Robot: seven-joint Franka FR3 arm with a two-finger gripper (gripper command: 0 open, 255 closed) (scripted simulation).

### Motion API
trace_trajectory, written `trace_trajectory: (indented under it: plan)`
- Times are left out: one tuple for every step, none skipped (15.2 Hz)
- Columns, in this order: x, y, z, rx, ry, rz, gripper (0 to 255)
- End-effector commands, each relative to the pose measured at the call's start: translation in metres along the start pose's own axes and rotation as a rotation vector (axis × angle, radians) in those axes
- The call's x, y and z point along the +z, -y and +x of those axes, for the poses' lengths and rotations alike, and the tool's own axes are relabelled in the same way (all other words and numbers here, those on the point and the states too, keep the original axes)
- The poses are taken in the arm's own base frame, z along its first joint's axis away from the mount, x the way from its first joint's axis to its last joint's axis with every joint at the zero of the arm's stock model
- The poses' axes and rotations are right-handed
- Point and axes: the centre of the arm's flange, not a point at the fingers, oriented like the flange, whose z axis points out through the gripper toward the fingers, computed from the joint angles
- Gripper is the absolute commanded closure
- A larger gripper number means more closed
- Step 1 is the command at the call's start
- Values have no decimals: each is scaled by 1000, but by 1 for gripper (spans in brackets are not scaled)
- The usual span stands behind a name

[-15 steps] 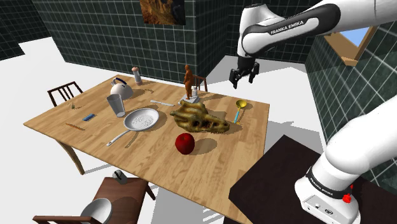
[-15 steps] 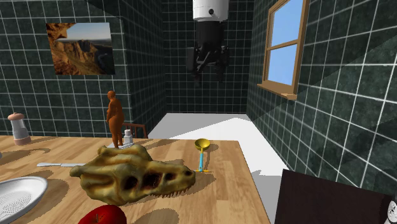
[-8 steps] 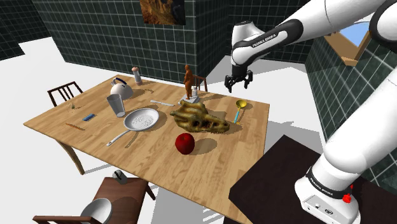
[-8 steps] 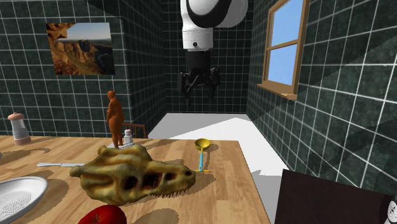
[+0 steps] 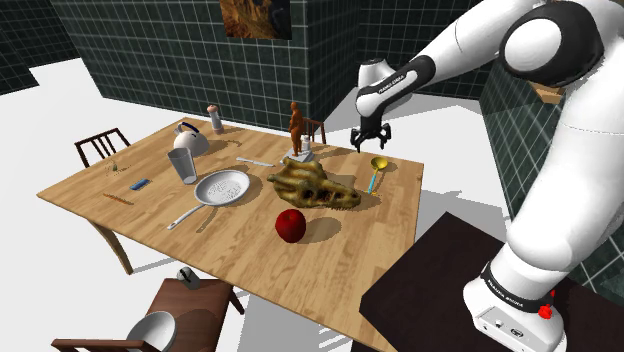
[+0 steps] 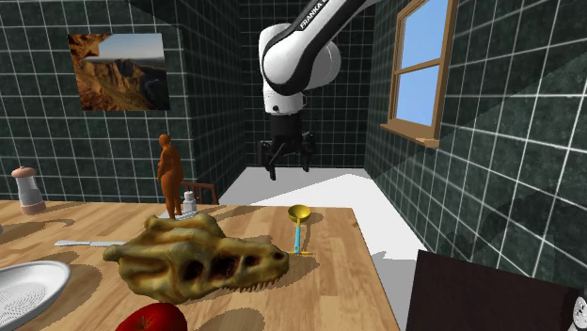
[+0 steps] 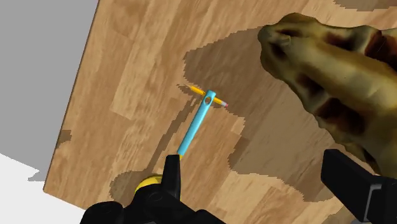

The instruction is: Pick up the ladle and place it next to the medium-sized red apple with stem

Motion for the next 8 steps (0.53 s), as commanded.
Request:
trace_trajectory:
  plan:
    - [21, 0, 18, 46, 8, -7, 0]
    - [31, -1, 26, 69, 12, -10, 0]
    - [42, -3, 35, 91, 16, -14, 0]
    - [52, -5, 43, 114, 20, -17, 0]
    - [63, -7, 51, 136, 24, -21, 0]
    - [73, -9, 59, 159, 28, -24, 0]
    - [84, -12, 67, 181, 32, -27, 0]
    - [95, -14, 75, 203, 36, -31, 0]
